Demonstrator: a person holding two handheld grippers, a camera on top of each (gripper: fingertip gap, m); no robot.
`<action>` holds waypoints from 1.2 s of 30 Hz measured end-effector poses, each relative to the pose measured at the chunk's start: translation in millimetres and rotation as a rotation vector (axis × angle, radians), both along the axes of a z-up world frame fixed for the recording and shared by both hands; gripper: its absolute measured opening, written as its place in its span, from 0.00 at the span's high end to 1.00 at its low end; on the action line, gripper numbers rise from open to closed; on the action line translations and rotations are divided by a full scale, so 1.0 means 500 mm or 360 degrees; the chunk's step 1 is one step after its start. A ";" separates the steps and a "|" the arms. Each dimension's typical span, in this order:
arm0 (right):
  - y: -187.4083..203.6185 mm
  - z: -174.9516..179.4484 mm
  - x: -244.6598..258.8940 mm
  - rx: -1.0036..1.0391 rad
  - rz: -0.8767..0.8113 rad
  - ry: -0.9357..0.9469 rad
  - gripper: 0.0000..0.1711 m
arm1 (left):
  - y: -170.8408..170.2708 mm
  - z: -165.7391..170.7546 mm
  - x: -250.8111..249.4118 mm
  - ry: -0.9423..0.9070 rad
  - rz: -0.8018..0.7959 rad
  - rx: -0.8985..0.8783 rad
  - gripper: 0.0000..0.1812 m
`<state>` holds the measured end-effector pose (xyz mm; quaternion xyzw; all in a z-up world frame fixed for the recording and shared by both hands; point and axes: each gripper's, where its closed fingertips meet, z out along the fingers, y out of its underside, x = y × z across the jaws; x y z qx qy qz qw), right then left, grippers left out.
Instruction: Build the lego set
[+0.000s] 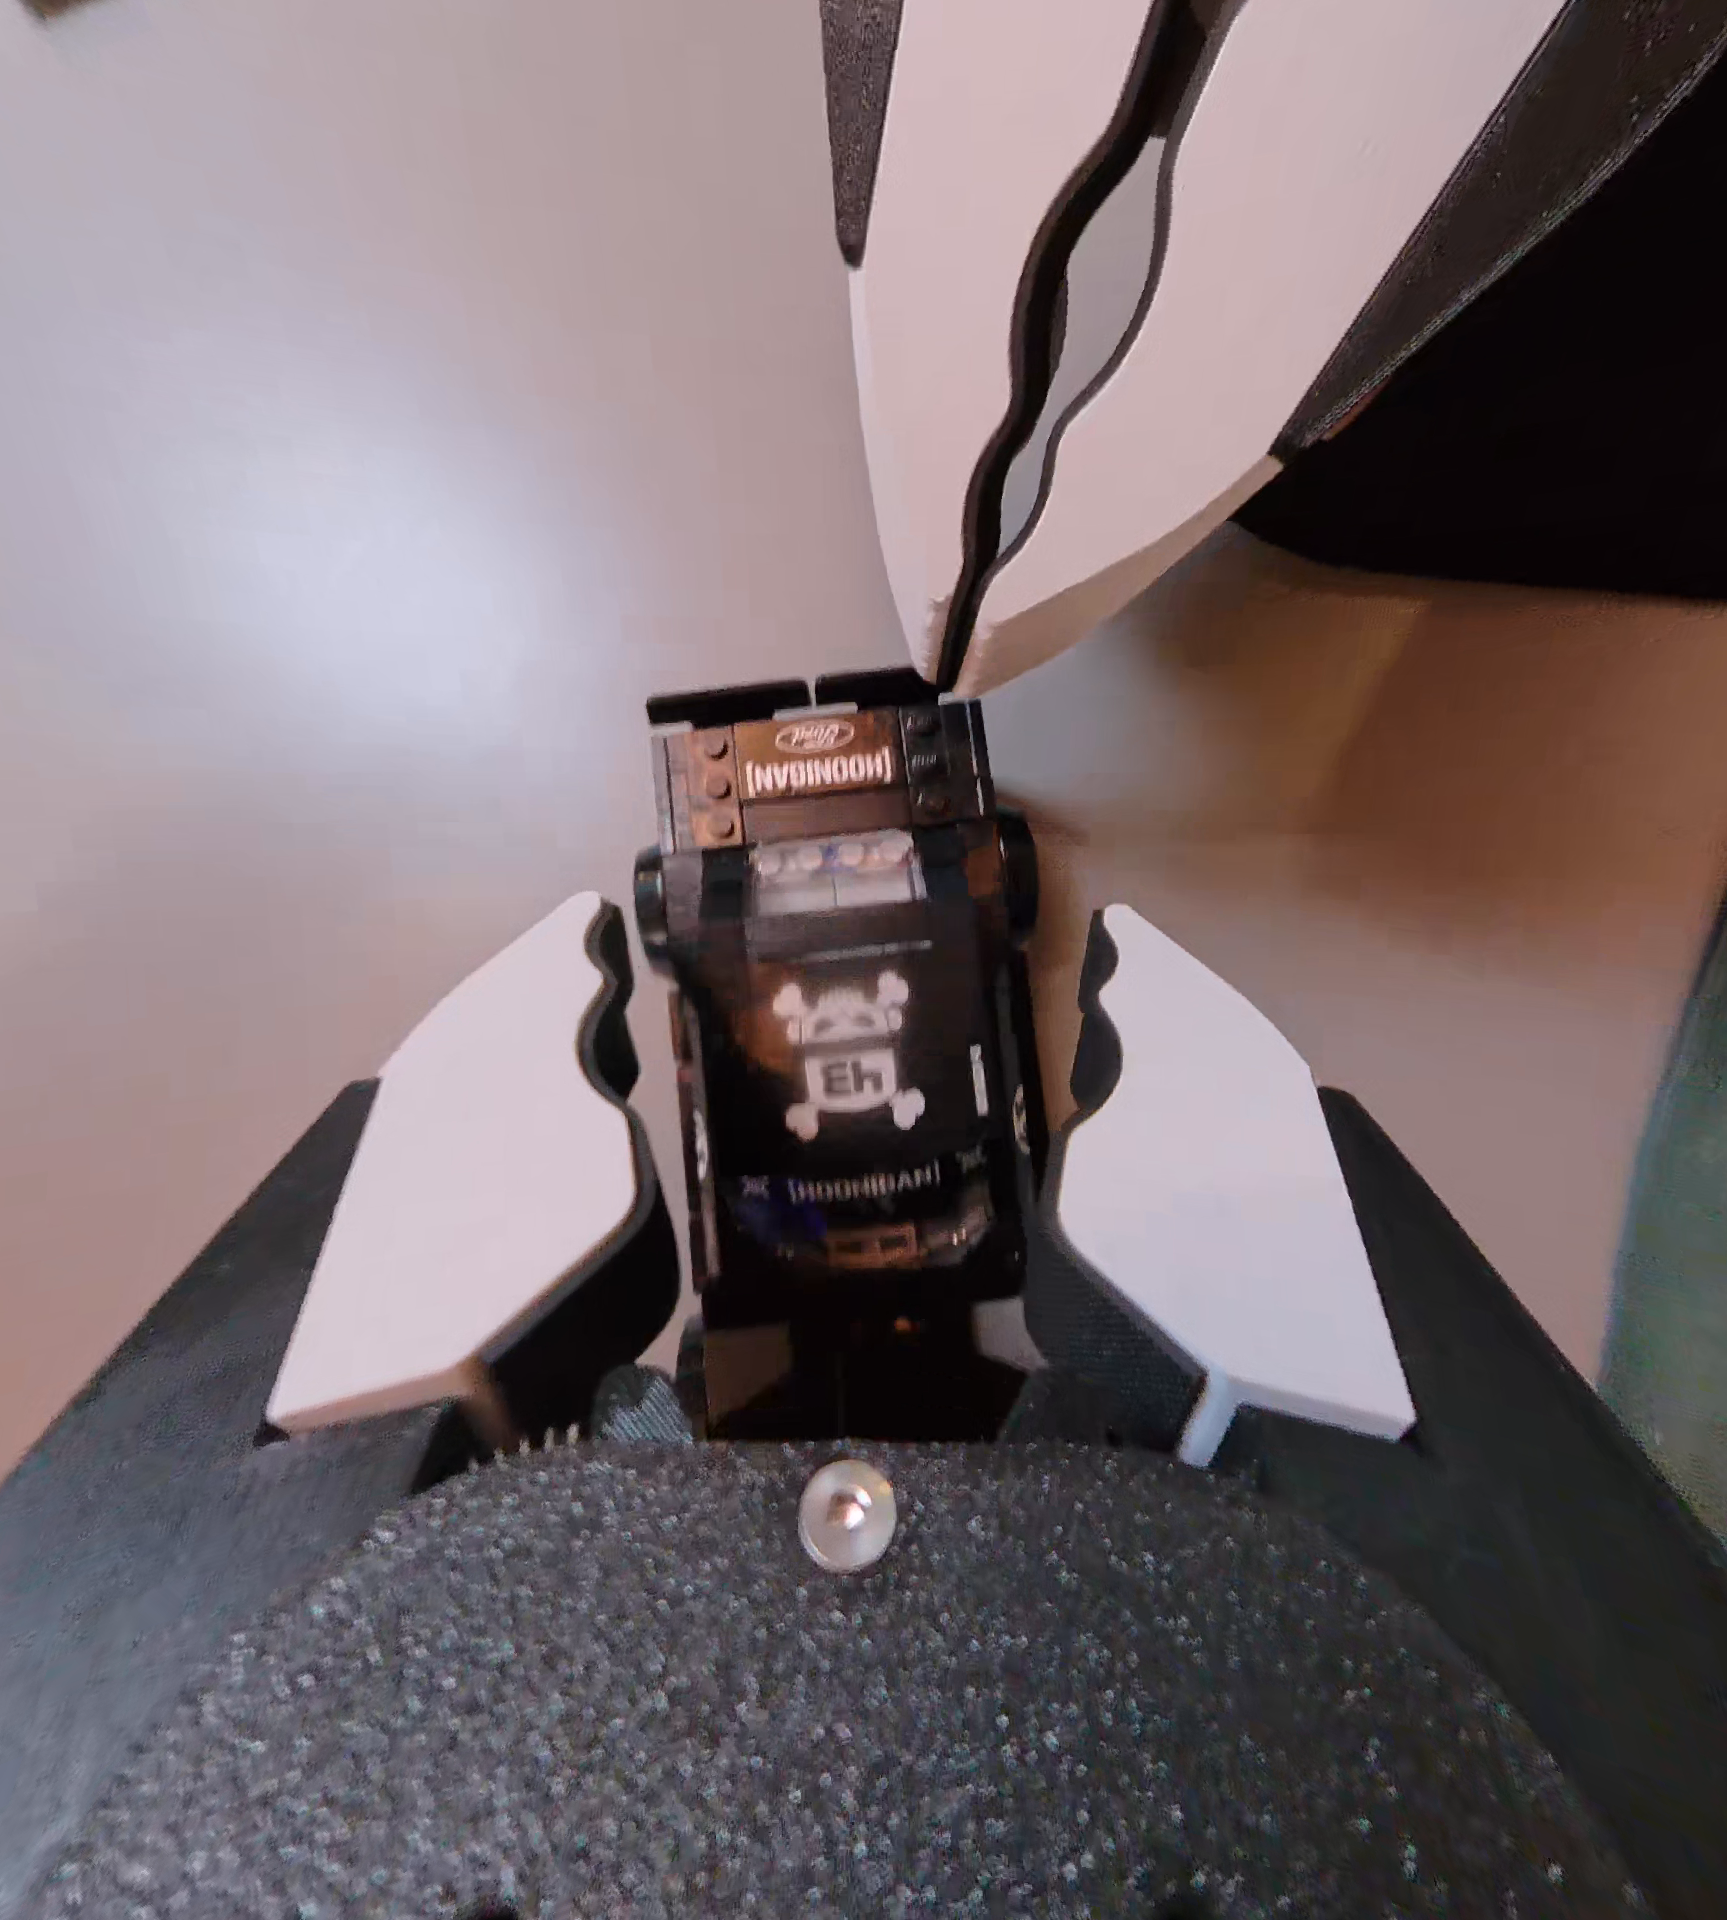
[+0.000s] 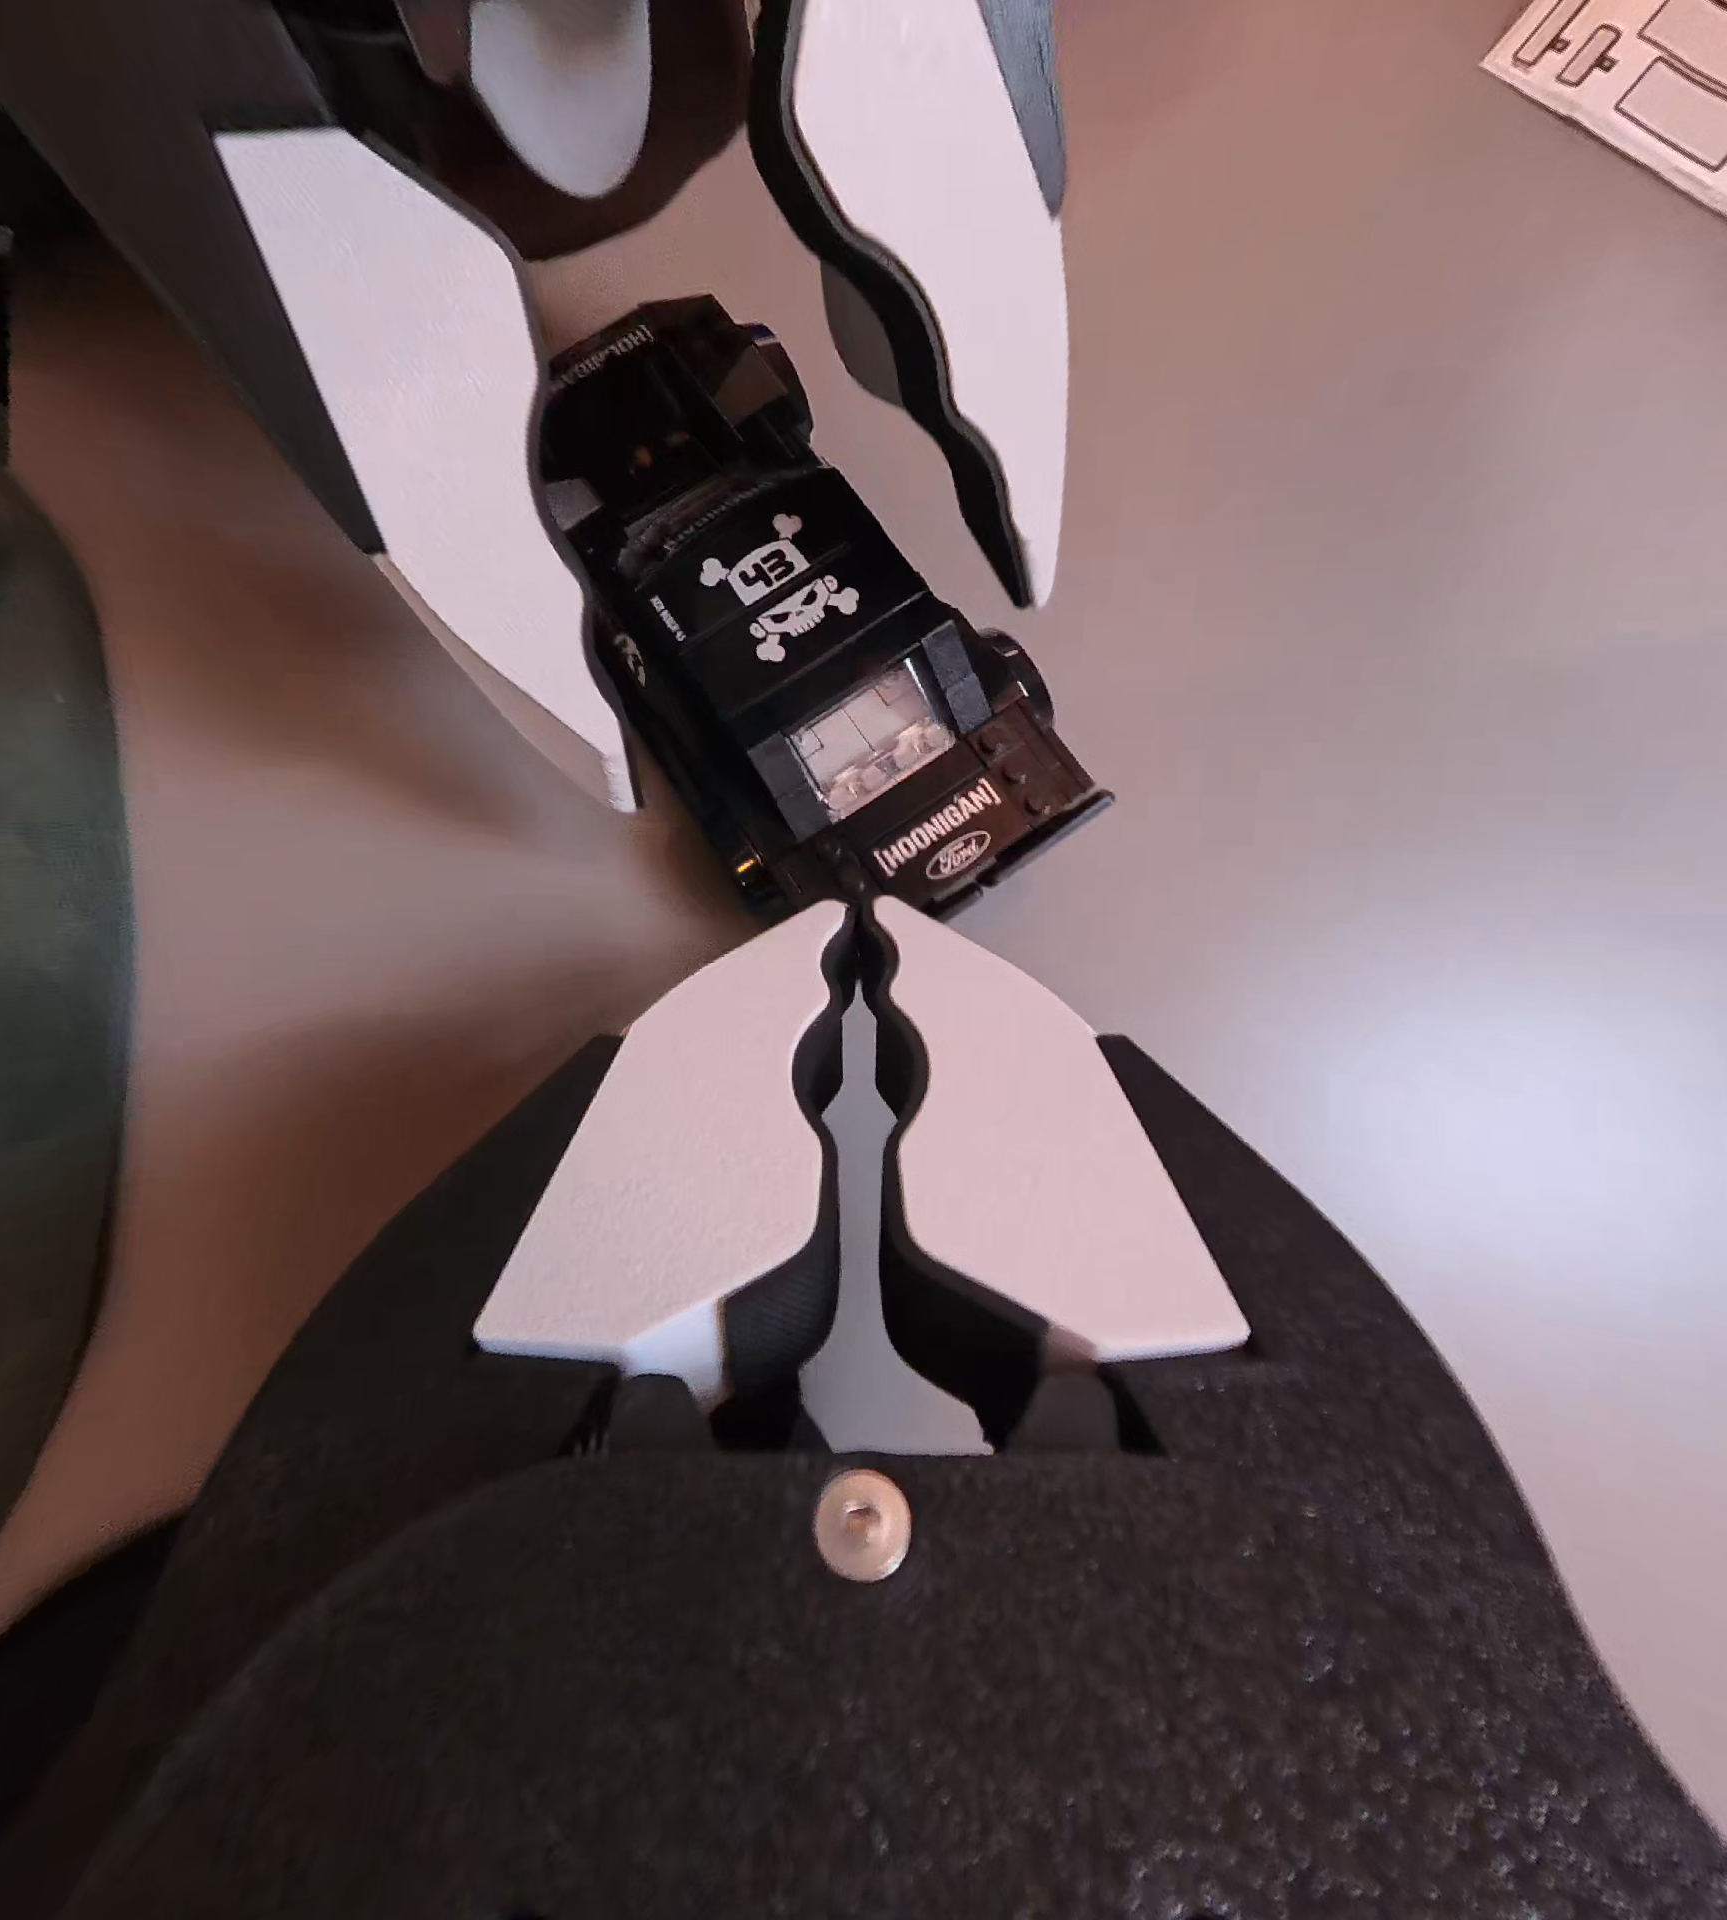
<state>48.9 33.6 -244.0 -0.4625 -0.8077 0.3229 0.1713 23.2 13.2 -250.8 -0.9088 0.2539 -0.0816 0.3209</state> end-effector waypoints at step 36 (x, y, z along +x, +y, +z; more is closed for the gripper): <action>-0.047 0.013 -0.035 0.0199 0.0038 0.0140 0.60 | -0.136 0.044 -0.104 -0.0118 0.0215 0.0201 0.54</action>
